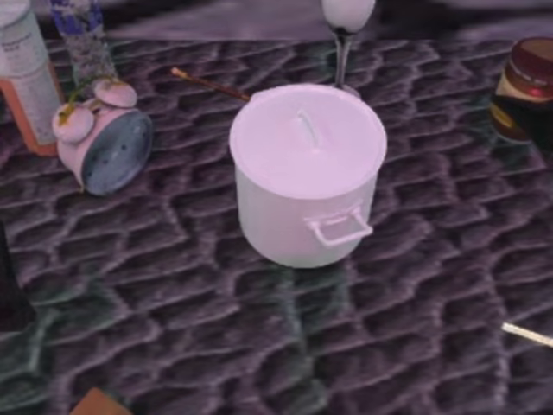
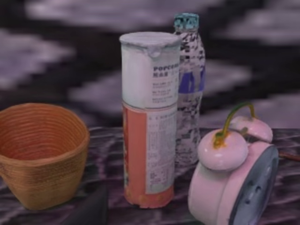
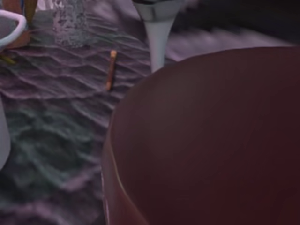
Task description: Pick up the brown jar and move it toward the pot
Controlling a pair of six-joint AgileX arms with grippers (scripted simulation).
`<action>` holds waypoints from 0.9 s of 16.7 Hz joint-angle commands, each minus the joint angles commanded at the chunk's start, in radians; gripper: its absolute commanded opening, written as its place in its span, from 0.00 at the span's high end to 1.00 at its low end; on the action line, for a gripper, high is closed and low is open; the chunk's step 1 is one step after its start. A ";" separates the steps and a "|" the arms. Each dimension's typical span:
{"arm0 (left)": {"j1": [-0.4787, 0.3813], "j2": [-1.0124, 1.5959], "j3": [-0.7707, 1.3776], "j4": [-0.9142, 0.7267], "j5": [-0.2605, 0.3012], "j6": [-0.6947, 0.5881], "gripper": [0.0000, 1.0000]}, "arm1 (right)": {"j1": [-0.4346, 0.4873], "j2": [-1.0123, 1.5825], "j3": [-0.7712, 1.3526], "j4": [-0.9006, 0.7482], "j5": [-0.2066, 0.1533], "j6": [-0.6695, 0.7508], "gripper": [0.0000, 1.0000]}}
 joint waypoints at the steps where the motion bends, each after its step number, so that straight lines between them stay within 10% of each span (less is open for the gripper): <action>1: 0.000 0.000 0.000 0.000 0.000 0.000 0.00 | -0.004 -0.055 -0.056 -0.003 -0.004 -0.003 1.00; 15: 0.000 0.000 0.000 0.000 0.000 0.000 0.00 | -0.007 -0.314 -0.352 0.019 -0.011 -0.008 1.00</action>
